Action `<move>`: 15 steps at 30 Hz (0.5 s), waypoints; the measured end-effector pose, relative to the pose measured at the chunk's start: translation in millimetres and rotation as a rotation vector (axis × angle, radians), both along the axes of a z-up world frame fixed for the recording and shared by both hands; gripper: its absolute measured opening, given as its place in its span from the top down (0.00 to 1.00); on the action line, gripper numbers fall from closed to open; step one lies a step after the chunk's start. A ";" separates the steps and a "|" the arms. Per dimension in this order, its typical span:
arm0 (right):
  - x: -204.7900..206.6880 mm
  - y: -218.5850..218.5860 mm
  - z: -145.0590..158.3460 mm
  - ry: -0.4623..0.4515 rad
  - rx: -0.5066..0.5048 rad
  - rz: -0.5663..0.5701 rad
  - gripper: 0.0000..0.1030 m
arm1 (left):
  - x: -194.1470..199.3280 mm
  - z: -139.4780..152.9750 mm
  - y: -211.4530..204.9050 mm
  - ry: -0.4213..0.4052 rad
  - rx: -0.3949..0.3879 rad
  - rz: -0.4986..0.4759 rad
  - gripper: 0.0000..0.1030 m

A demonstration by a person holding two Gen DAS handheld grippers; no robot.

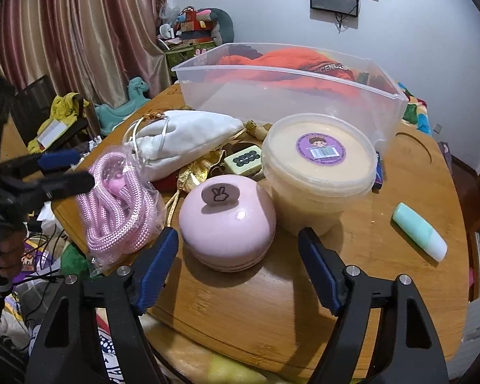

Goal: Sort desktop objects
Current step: 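Move the left tool toward the bagged pink rope while the right tool approaches the pink round box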

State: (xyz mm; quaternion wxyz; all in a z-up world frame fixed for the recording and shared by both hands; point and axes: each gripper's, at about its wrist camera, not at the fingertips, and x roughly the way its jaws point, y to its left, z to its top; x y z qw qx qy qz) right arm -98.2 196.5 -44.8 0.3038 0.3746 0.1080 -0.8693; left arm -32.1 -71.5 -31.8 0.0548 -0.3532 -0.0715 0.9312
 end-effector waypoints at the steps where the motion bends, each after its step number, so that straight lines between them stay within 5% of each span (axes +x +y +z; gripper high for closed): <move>1: 2.2 -1.5 -0.5 0.001 0.000 0.003 0.28 | -1.4 2.9 9.3 0.013 -0.020 0.003 0.00; 5: 6.1 -1.0 -0.1 0.011 -0.004 0.005 0.28 | -15.4 -7.2 47.8 -0.008 -0.167 0.018 0.00; 15: 13.2 -6.7 0.5 0.050 0.011 0.017 0.30 | 9.6 -16.9 33.1 -0.031 -0.301 0.044 0.00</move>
